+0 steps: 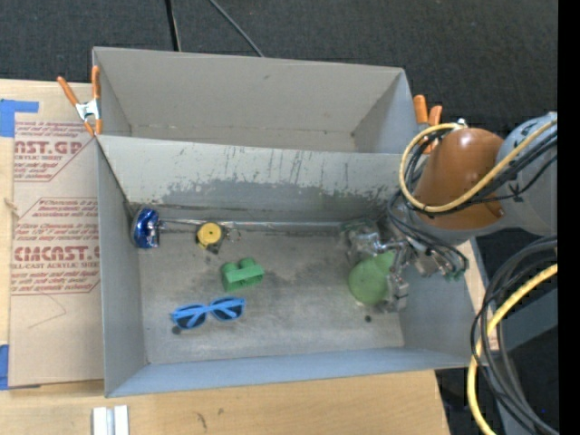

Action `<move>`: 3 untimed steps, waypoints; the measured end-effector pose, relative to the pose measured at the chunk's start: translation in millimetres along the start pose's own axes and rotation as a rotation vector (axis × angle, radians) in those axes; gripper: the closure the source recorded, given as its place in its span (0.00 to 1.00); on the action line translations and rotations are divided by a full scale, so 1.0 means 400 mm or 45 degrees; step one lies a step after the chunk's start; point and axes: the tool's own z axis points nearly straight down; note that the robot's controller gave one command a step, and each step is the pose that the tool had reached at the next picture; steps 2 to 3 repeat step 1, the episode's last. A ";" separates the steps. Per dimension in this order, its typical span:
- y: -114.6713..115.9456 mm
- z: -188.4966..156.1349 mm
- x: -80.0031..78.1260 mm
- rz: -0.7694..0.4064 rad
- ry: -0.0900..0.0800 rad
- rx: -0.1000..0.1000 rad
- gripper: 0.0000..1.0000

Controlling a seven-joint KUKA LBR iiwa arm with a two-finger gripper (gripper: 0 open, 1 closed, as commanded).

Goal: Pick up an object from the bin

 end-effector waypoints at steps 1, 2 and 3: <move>0.035 -0.462 0.085 -0.681 -0.002 0.003 1.00; 0.035 -0.462 0.085 -0.681 -0.002 0.003 1.00; 0.035 -0.462 0.085 -0.681 -0.002 0.003 1.00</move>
Offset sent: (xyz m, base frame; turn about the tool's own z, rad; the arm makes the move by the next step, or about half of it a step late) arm -0.0391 0.0005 0.1827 -0.5361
